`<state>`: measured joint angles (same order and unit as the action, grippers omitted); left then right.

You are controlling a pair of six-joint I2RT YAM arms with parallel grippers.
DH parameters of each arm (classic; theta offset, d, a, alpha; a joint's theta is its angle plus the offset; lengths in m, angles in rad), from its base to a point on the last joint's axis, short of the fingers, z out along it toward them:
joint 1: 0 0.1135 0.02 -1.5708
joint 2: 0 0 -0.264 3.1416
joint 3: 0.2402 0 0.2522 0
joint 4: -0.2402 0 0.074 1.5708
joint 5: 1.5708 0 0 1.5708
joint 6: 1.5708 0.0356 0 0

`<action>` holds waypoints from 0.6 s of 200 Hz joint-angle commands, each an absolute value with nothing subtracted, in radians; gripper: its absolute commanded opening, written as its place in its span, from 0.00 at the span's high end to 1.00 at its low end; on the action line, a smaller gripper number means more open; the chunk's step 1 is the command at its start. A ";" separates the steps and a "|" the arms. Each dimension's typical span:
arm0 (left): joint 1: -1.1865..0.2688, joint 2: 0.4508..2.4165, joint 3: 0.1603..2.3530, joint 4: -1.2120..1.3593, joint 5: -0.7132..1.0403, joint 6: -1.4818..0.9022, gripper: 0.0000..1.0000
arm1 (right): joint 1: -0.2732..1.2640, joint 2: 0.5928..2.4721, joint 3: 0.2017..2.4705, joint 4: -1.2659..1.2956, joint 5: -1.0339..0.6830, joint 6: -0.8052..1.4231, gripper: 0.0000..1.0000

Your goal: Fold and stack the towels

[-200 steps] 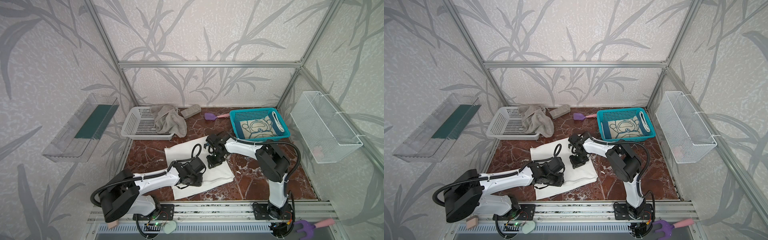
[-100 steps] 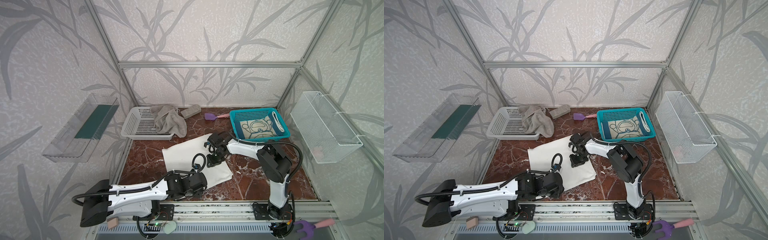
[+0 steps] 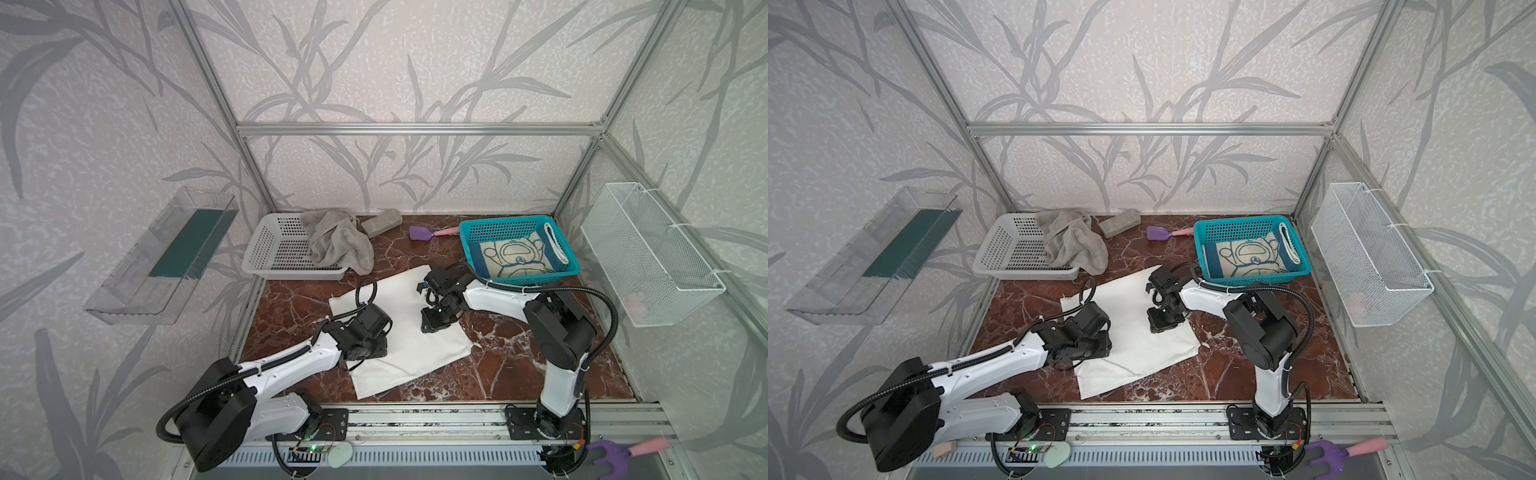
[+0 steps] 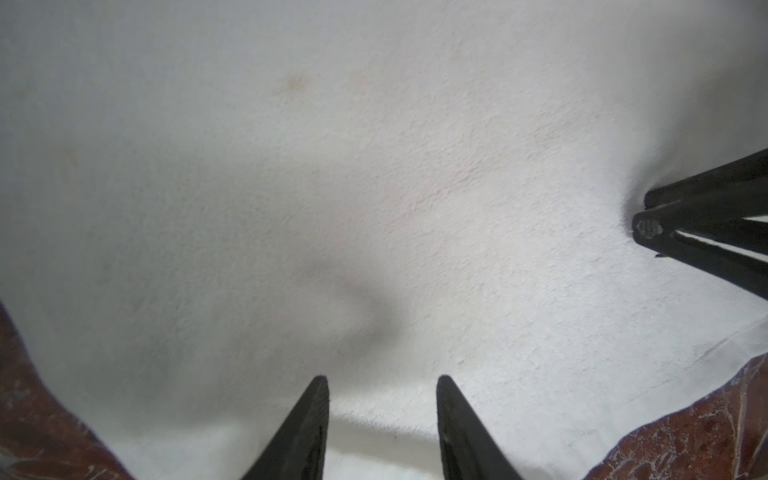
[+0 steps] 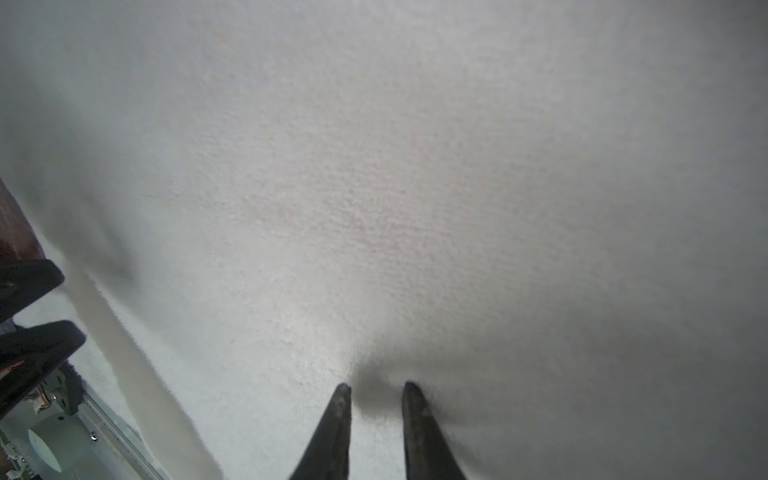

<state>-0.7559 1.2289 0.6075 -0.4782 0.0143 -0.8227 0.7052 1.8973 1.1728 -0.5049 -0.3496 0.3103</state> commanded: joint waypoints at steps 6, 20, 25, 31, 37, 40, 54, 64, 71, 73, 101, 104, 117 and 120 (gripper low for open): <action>-0.755 1.257 0.603 -0.566 0.073 -0.787 0.54 | 0.698 1.949 1.129 -0.566 -0.261 0.317 0.75; -0.770 1.233 0.565 -0.573 0.103 -0.802 0.54 | 0.697 1.958 1.138 -0.567 -0.261 0.316 0.75; -0.781 1.220 0.551 -0.580 0.113 -0.813 0.54 | 0.696 1.960 1.140 -0.566 -0.259 0.316 0.75; -0.793 1.205 0.536 -0.586 0.128 -0.824 0.54 | 0.695 1.963 1.142 -0.567 -0.259 0.316 0.75; -0.809 1.190 0.528 -0.607 0.139 -0.843 0.54 | 0.694 1.966 1.145 -0.566 -0.258 0.316 0.75; -0.821 1.183 0.526 -0.620 0.143 -0.854 0.54 | 0.693 1.968 1.146 -0.567 -0.258 0.316 0.75; -0.891 1.153 0.543 -0.730 0.168 -0.911 0.54 | 0.691 1.973 1.154 -0.576 -0.257 0.318 0.74; -0.978 1.123 0.584 -0.827 0.143 -0.967 0.54 | 0.690 1.973 1.155 -0.582 -0.252 0.318 0.74; -1.039 1.096 0.609 -0.882 0.122 -1.010 0.54 | 0.687 1.974 1.154 -0.582 -0.249 0.317 0.74; -1.054 1.088 0.614 -0.891 0.118 -1.021 0.54 | 0.686 1.973 1.152 -0.582 -0.250 0.317 0.74; -1.149 0.967 0.628 -0.921 0.155 -1.132 0.56 | 0.678 1.963 1.145 -0.579 -0.256 0.313 0.74; -1.149 0.958 0.630 -0.925 0.157 -1.136 0.56 | 0.678 1.959 1.144 -0.578 -0.255 0.311 0.74; -1.149 0.935 0.644 -0.948 0.126 -1.132 0.56 | 0.676 1.942 1.140 -0.582 -0.255 0.305 0.73; -1.148 0.933 0.650 -0.952 0.108 -1.126 0.56 | 0.675 1.937 1.139 -0.582 -0.255 0.302 0.73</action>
<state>-1.1423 0.9707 0.6094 -0.8352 0.1520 -1.0466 0.6960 1.9038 1.1820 -0.5117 -0.3573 0.3134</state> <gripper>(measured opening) 0.438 0.264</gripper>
